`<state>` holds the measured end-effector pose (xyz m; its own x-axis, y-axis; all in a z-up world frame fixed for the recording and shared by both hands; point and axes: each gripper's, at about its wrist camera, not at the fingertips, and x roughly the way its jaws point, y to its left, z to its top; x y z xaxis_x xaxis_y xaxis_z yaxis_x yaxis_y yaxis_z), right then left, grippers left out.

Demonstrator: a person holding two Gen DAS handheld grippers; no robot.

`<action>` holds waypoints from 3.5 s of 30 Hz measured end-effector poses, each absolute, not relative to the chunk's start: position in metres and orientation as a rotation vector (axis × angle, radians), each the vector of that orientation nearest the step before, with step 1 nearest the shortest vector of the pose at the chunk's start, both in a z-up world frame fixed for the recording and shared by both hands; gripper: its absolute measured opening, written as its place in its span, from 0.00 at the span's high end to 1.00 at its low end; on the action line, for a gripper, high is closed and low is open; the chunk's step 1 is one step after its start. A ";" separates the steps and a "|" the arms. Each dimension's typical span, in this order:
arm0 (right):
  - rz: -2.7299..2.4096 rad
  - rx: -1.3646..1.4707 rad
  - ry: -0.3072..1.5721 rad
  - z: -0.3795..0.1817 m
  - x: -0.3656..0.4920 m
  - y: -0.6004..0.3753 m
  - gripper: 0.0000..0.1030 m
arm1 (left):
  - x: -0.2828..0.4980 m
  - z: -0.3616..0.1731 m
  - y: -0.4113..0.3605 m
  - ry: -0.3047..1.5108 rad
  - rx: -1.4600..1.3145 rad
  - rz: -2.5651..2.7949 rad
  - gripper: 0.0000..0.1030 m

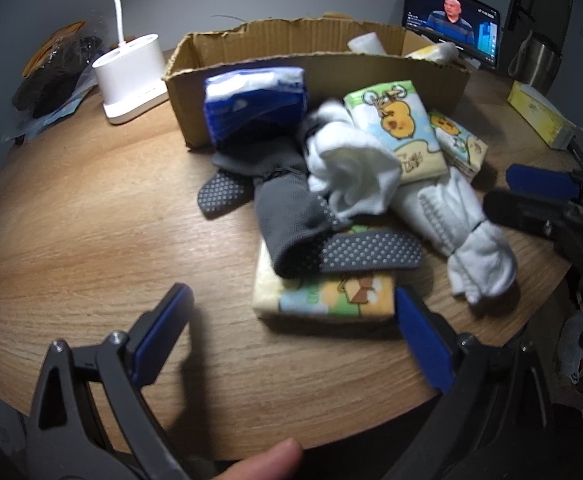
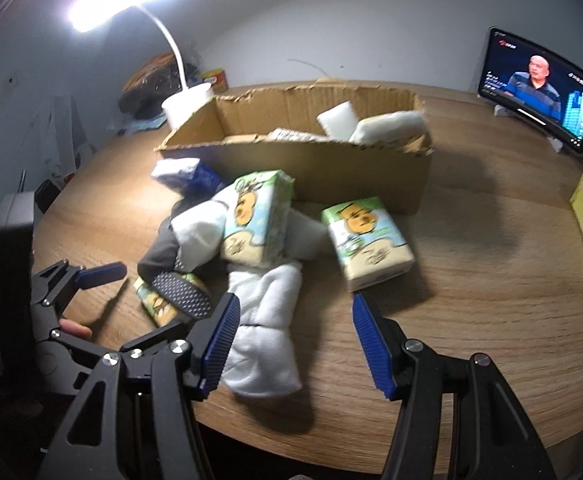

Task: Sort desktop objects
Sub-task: 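Grasp a cartoon tissue pack with the left gripper while the right grasps a white sock, then lift the tissue pack toward the box with the left gripper while the right holds the sock, then lower the tissue pack into the box with the left gripper while the right drops the white sock in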

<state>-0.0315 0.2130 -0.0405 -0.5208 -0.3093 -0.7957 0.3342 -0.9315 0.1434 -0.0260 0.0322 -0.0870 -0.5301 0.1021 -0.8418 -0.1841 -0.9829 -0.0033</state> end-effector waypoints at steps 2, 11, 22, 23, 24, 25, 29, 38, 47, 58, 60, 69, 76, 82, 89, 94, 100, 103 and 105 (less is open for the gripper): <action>-2.445 1.287 0.038 -0.044 -0.032 0.209 0.00 | -0.027 -0.089 0.032 0.131 -1.431 2.603 0.02; -2.410 1.337 0.052 -0.058 -0.039 0.196 0.00 | -0.028 -0.089 0.033 0.173 -1.386 2.597 0.04; -2.403 1.312 0.074 -0.066 -0.034 0.195 0.00 | -0.023 -0.083 0.043 0.200 -1.324 2.577 0.36; -2.394 1.310 0.072 -0.066 -0.033 0.195 0.00 | -0.023 -0.082 0.043 0.200 -1.323 2.577 0.36; -2.398 1.300 0.083 -0.066 -0.032 0.194 0.00 | -0.023 -0.082 0.043 0.195 -1.324 2.578 0.36; -2.400 1.292 0.099 -0.066 -0.031 0.193 0.00 | -0.022 -0.082 0.044 0.194 -1.326 2.581 0.36; -2.401 1.276 0.121 -0.064 -0.026 0.192 0.00 | -0.018 -0.079 0.042 0.193 -1.334 2.593 0.37; -2.449 1.258 0.103 -0.053 -0.017 0.214 0.00 | -0.001 -0.056 0.030 0.145 -1.316 2.627 0.37; -2.533 1.199 0.088 -0.033 -0.014 0.233 0.00 | 0.005 -0.027 0.022 0.115 -1.244 2.672 0.37; -2.577 1.127 0.068 -0.011 -0.019 0.247 0.00 | -0.003 0.009 0.025 0.101 -1.143 2.730 0.37; -2.584 1.112 0.069 -0.007 -0.021 0.249 0.00 | -0.007 0.015 0.026 0.108 -1.127 2.738 0.37; -2.613 1.075 0.055 0.006 -0.045 0.259 0.00 | -0.031 0.027 0.034 0.127 -1.096 2.750 0.36; -2.632 1.065 0.055 0.015 -0.076 0.261 0.00 | -0.050 0.025 0.034 0.115 -1.103 2.743 0.36; -2.610 1.089 0.066 0.013 -0.101 0.252 0.00 | -0.065 0.026 0.032 0.104 -1.103 2.742 0.36; -2.596 1.173 0.025 -0.001 -0.123 0.246 0.00 | -0.077 0.021 0.032 0.098 -1.115 2.726 0.36; -2.587 1.207 0.022 -0.009 -0.128 0.242 0.00 | -0.083 0.017 0.031 0.088 -1.118 2.719 0.36; -2.605 1.165 -0.019 0.002 -0.126 0.247 0.00 | -0.096 0.013 0.030 0.054 -1.125 2.722 0.36; -2.611 1.146 -0.013 0.009 -0.129 0.245 0.00 | -0.104 0.011 0.030 0.055 -1.130 2.724 0.36; -2.615 1.138 -0.014 0.012 -0.134 0.244 0.00 | -0.111 0.010 0.030 0.054 -1.135 2.730 0.36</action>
